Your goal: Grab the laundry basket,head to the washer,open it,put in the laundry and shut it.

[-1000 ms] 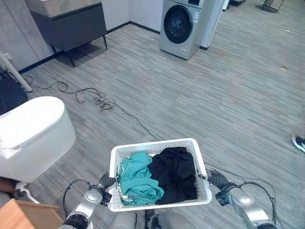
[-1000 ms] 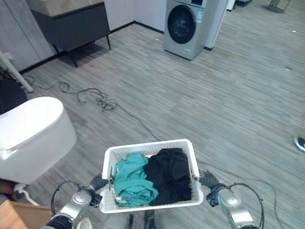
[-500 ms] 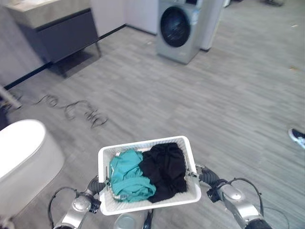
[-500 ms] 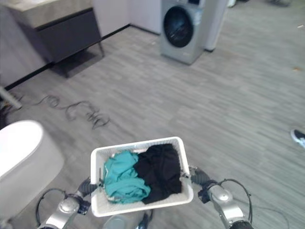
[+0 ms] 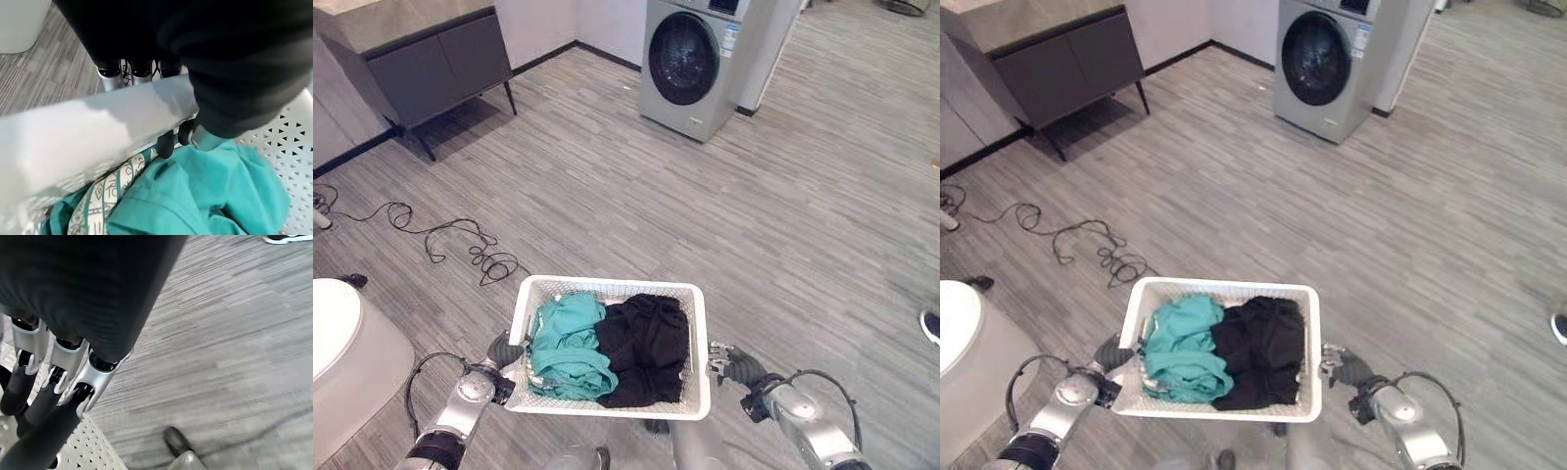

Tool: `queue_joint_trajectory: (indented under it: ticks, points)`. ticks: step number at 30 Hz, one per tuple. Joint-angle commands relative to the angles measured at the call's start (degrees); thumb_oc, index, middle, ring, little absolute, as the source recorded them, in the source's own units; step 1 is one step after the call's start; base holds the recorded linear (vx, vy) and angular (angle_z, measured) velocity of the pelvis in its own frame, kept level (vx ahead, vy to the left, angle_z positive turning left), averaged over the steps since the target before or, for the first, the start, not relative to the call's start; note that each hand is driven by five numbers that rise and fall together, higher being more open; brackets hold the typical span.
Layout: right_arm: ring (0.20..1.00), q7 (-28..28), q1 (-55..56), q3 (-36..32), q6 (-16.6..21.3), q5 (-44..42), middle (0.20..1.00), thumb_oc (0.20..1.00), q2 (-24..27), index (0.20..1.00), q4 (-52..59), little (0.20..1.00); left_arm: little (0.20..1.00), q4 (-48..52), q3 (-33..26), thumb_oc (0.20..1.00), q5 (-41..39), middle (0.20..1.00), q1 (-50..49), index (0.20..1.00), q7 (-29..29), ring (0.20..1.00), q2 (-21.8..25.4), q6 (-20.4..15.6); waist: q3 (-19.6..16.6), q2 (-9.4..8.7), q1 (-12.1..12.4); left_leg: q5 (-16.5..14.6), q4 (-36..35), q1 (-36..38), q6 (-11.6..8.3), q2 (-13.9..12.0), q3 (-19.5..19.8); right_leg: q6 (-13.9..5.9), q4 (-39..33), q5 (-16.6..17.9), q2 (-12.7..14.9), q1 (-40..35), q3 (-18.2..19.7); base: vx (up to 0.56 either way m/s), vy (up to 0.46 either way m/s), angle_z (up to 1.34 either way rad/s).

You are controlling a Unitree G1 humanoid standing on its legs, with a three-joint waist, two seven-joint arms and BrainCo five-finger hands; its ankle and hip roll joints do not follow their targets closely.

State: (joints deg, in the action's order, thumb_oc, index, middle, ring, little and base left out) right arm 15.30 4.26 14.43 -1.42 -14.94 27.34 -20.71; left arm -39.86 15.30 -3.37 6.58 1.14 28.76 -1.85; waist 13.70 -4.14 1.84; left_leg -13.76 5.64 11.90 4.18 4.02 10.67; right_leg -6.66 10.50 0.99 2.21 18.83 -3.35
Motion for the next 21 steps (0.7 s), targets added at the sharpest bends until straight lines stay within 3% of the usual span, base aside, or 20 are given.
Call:
queue_joint_trajectory:
  ticks: [1,3,5,6,7,8,9,10,12,13,15,16,17,18,21]
  points:
    - [0.2,2.43,-1.33,-1.84,3.5,-3.3,0.2,0.2,0.31,0.2,6.69,0.2,0.2,3.47,1.57,0.2,2.21,0.2,3.23,0.2,-0.32,0.2,-1.08,-3.81,-0.82,-0.37,-2.96,9.0,3.19,-1.65,-4.14,1.34,-1.02,-3.14,-2.8,6.35,-2.56,-2.12,0.88,0.42,-0.233,0.82]
    - [0.2,2.52,-0.83,-2.11,3.18,-3.7,0.2,0.2,0.54,0.2,7.0,0.2,0.2,3.21,2.01,0.2,2.62,0.2,3.34,0.2,-0.5,0.2,-1.32,-3.74,-1.49,-1.0,-3.35,9.93,3.6,-1.82,-4.74,1.36,0.24,-2.44,-3.54,6.72,-2.43,-3.03,1.5,0.24,-0.202,0.74]
    - [0.2,2.27,-0.53,-2.29,3.34,-4.85,0.2,0.2,0.88,0.2,6.98,0.2,0.2,1.97,2.91,0.2,2.36,0.2,4.03,0.2,0.03,0.2,-2.07,-3.77,-2.19,-0.22,-4.12,10.82,5.02,-1.44,-6.09,-1.92,2.17,-0.72,-1.57,4.81,-4.49,-4.06,2.09,0.29,-0.247,0.45]
    - [0.2,2.28,-0.52,-2.34,3.34,-4.87,0.2,0.2,0.93,0.2,6.99,0.2,0.2,1.93,2.93,0.2,2.37,0.2,4.08,0.2,0.05,0.2,-2.12,-3.79,-2.17,-0.47,-4.3,11.21,5.0,-1.69,-6.2,-1.62,2.4,-0.67,-1.7,5.2,-4.13,-3.94,2.02,0.3,-0.248,0.02]
    - [0.2,2.26,-0.15,-2.46,3.14,-5.76,0.2,0.2,1.58,0.2,7.2,0.2,0.2,1.3,3.21,0.2,2.21,0.2,3.91,0.2,0.38,0.2,-2.25,-3.74,-2.69,-0.15,-4.86,15.65,10.52,-3.51,-8.13,-3.62,2.53,0.56,-1.82,3.22,-4.85,-5.94,0.96,0.21,-0.16,0.05]
    - [0.2,2.25,-0.13,-2.43,3.13,-5.75,0.2,0.2,1.6,0.2,7.2,0.2,0.2,1.29,3.2,0.2,2.2,0.2,3.88,0.2,0.38,0.2,-2.26,-3.74,-2.69,0.31,-4.85,15.0,10.81,-3.32,-8.06,-4.09,2.47,0.56,-1.66,2.73,-5.3,-6.14,0.82,0.33,-0.243,0.28]
    - [0.2,2.32,-0.26,-2.36,3.17,-6.07,0.2,0.2,2.37,0.2,7.66,0.2,0.2,1.33,3.61,0.2,2.59,0.2,4.24,0.2,0.6,0.2,-2.12,-3.5,-2.47,0.15,-4.99,18.94,16.18,-5.86,-8.99,-4.7,2.47,1.14,-1.72,2.05,-5.69,-7.36,0.89,0.27,-0.278,0.29]
    - [0.2,1.99,-0.71,-2.5,3.16,-7.13,0.2,0.2,3.08,0.2,7.82,0.2,0.2,1.76,4.31,0.2,2.86,0.2,5.62,0.2,0.68,0.2,-1.67,-3.47,-0.95,-1.28,-4.16,22.21,25.76,-11.32,-8.2,-4.35,1.66,2.34,-2.43,1.6,-5.4,-10.38,1.48,0.29,-0.36,0.26]
    - [0.2,1.78,-1.14,-2.38,3.12,-7.64,0.2,0.2,3.26,0.2,7.64,0.2,0.2,1.68,4.69,0.2,2.81,0.2,6.14,0.2,0.74,0.2,-1.41,-3.56,-0.08,-1.78,-3.45,21.3,29.6,-13.18,-7.17,-3.81,0.74,2.81,-2.77,1.18,-5.72,-11.84,2.17,0.19,-0.243,0.11]
    - [0.2,1.59,-1.47,-2.61,2.84,-7.17,0.2,0.2,4.0,0.2,8.78,0.2,0.2,3.25,4.36,0.2,2.38,0.2,6.43,0.2,0.63,0.2,-0.94,-3.2,0.54,-2.28,-2.65,21.03,30.47,-16.1,-6.89,-3.48,-2.49,3.44,-2.65,0.15,-5.66,-13.62,2.12,0.21,-0.188,-0.09]
    - [0.2,0.93,-1.67,-3.26,2.79,-7.52,0.2,0.2,3.94,0.2,8.42,0.2,0.2,3.12,4.5,0.2,2.24,0.2,7.04,0.2,0.4,0.2,-0.53,-3.13,1.02,-2.79,-0.38,16.72,26.04,-24.59,-6.5,-0.71,-6.66,3.17,-2.96,-1.65,-5.55,-17.31,3.2,0.4,-0.206,-0.16]
    - [0.2,0.68,-1.79,-3.41,3.07,-7.29,0.2,0.2,3.94,0.2,8.33,0.2,0.2,3.03,4.3,0.2,2.53,0.2,7.0,0.2,0.37,0.2,-0.26,-3.16,0.83,-2.42,0.26,16.38,21.63,-26.73,-6.41,-0.55,-7.88,3.09,-2.99,-2.24,-6.08,-18.28,3.23,0.6,-0.097,0.03]
    - [0.2,0.27,-2.16,-3.29,3.88,-6.87,0.2,0.2,3.72,0.2,7.79,0.2,0.2,3.41,3.79,0.2,2.92,0.2,6.57,0.2,0.32,0.2,0.31,-3.15,0.18,-1.25,2.21,17.43,9.38,-27.87,-6.07,-0.93,-10.02,2.94,-3.26,-4.1,-7.73,-20.92,3.62,0.6,0.002,-0.12]
    - [0.2,0.05,-2.14,-3.07,4.35,-6.28,0.2,0.2,3.69,0.2,7.1,0.2,0.2,3.41,3.49,0.2,3.37,0.2,6.47,0.2,0.72,0.2,0.55,-3.2,0.24,-0.47,3.53,22.09,0.85,-27.84,-6.27,-1.72,-11.13,3.07,-3.77,-5.41,-8.65,-23.29,4.63,0.64,0.027,-0.27]
    - [0.2,0.31,-3.03,-2.81,4.07,-4.47,0.2,0.2,2.97,0.2,6.36,0.2,0.2,3.67,2.68,0.2,2.61,0.2,6.35,0.2,0.23,0.2,1.53,-3.1,-0.7,0.45,6.18,25.9,-6.49,-29.06,-6.38,-1.39,-13.84,3.27,-5.01,-8.16,-8.97,-29.98,6.33,0.59,0.06,-0.83]
